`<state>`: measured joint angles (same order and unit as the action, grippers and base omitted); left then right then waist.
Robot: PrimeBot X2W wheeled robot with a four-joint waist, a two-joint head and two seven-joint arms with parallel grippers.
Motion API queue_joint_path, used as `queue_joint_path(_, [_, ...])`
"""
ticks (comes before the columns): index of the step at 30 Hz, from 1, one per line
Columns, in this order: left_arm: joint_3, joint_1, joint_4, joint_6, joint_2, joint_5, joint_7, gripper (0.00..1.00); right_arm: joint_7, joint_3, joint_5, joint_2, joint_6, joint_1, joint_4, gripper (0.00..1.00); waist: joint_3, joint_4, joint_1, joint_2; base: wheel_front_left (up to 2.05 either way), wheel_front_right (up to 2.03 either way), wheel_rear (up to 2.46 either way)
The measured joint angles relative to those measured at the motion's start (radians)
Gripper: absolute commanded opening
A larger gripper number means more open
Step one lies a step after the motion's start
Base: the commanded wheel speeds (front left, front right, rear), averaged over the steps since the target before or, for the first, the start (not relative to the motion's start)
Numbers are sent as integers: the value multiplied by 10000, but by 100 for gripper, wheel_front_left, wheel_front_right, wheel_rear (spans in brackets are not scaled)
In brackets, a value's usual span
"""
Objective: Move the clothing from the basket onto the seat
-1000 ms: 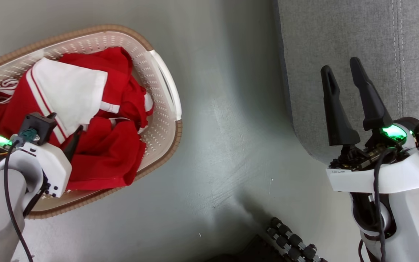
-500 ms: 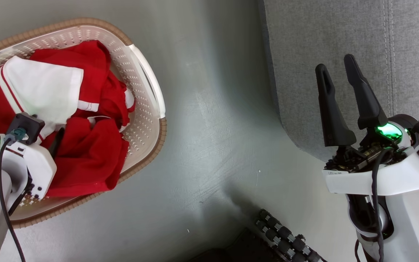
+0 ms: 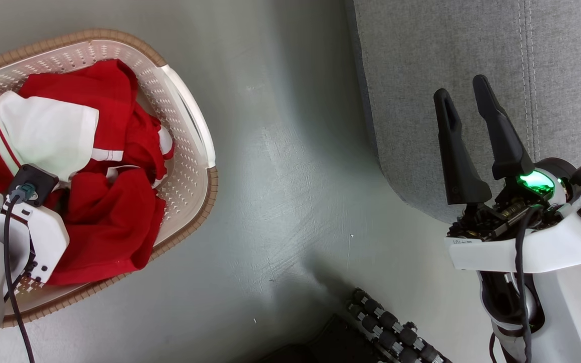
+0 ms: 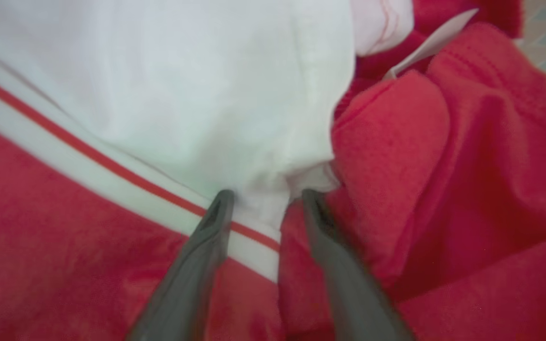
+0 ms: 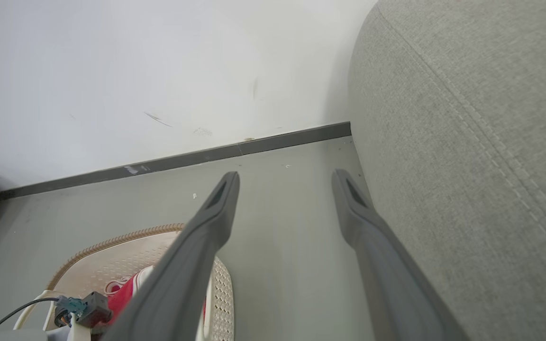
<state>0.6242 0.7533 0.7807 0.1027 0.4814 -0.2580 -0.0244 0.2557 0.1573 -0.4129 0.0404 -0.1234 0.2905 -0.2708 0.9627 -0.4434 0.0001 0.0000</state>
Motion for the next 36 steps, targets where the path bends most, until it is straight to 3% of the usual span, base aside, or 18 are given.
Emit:
queue_joint_path(19, [-2,275,144,155,-297,-533,915,0,2,92,-435,-4,0,466,-113,100,-311,-94,0,0,0,0,0])
queue_joint_path(36, [385,195,-717,244,-635,-938,2155,0,8,-240,-165,-2,0,673,303,100,-1357,365,0,0,0,0,0])
